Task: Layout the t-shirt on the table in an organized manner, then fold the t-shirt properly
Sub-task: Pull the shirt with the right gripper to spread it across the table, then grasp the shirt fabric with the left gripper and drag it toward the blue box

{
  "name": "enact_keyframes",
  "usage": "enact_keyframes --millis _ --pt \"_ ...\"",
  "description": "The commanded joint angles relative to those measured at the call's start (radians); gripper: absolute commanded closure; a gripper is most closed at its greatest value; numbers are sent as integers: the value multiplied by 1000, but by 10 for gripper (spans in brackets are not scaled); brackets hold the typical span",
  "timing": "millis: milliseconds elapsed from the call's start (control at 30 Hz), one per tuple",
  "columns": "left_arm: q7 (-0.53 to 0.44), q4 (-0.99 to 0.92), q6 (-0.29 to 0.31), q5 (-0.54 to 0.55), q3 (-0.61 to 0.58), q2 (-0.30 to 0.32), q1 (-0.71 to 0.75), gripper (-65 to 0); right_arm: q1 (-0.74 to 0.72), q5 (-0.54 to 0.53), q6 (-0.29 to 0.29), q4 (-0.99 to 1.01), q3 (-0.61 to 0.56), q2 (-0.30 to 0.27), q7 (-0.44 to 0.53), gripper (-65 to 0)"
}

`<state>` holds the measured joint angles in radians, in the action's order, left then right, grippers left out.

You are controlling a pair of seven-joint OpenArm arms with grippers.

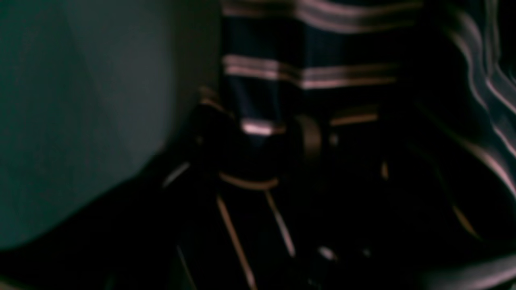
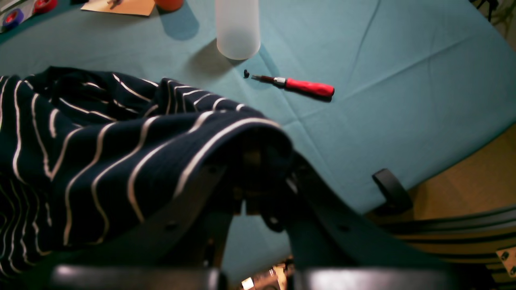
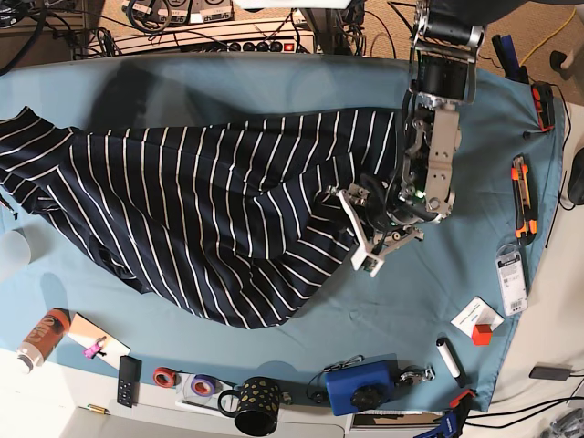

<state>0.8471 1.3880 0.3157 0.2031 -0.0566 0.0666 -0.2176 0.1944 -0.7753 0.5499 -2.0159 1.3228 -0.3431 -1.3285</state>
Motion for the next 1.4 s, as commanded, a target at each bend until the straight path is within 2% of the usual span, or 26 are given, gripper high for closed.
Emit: enact_keyframes --millis 0,100,133,300,467,633,667,767,800,833,933,967,1067,1167,1267,1367 --pt "16 -10 -2 -2 0 -3 -24 -197 0 -10 0 -15 8 -26 30 0" --pt "-27 -16 -5 -2 0 -2 -42 -34 0 -10 3 -15 8 -26 30 0" --pt "-56 -16 -5 -2 0 -2 -53 0 0 -10 6 -15 8 -26 30 0" --pt "-173 -16 -5 -66 0 -2 -157 0 0 -10 11 -15 8 -25 28 0" --pt "-177 -16 -6 -138 0 -2 -298 0 0 -10 11 -15 8 -25 19 0" --pt "-193 -18 -5 -148 0 -2 -386 0 0 -14 11 -15 8 -25 19 0" --pt "-191 -18 -4 -148 0 -2 -395 -22 0 -17 11 -15 8 -25 18 0" --pt "-192 -18 -6 -147 0 -2 -401 -327 0 -17 11 -15 8 -25 18 0" --pt "-190 -18 -6 -147 0 -3 -400 -393 0 -17 11 -15 8 -25 18 0" --pt "-183 -18 -22 -147 0 -3 -400 -421 0 -17 11 -15 8 -25 18 0" --pt "-158 -18 -151 -137 0 -3 -401 -421 0 -17 11 -15 8 -25 18 0" --pt "-147 -16 -161 -137 0 -2 -401 -421 0 -17 11 -15 8 -25 19 0" --pt "-49 18 -148 -123 1 -2 -401 -395 0 -17 11 -15 7 -25 19 0" --pt "81 101 -85 -41 1 -2 -401 -334 0 -17 11 -15 7 -25 25 0" --pt "194 210 -43 79 1 -2 -400 -328 -1 -17 11 -15 7 -25 30 0" --pt "230 251 -26 131 1 -2 -378 -328 0 -16 11 -15 7 -25 31 0"
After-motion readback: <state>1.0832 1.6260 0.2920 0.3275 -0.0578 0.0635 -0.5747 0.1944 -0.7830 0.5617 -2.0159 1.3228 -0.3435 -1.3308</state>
